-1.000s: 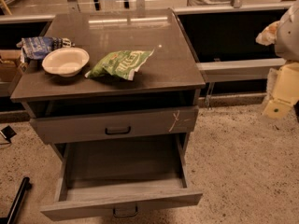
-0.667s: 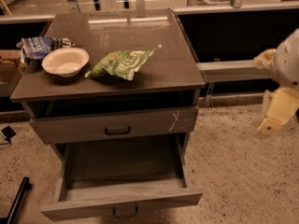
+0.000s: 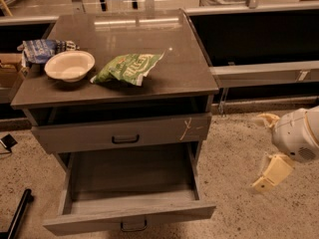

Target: Close middle drawer

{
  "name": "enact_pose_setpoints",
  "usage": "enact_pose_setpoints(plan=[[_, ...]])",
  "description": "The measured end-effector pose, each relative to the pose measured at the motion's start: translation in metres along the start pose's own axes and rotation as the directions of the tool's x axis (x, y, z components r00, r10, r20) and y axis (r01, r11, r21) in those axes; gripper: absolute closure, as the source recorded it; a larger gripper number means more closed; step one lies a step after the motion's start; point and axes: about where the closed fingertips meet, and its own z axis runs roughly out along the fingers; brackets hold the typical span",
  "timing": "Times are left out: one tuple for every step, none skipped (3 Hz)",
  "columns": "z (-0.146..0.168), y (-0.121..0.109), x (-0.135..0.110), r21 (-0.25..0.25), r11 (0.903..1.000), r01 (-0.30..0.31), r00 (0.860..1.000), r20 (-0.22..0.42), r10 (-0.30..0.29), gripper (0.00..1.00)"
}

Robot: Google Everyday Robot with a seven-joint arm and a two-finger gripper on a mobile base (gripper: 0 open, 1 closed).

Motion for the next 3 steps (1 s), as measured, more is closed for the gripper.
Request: enact_pose_setpoints(plan=[[0.006,0.002,0.003,0.002,0.9999,0.014,1.000,0.002,-0.014,0.00],[0.034,0.004,0.005,-0.009,0.9991,0.041,0.996,0.084,-0.040,0.00],[0.123,0.039,0.019,-0.029,0.9981,0.055,0.981,0.189,-0.048,0.00]])
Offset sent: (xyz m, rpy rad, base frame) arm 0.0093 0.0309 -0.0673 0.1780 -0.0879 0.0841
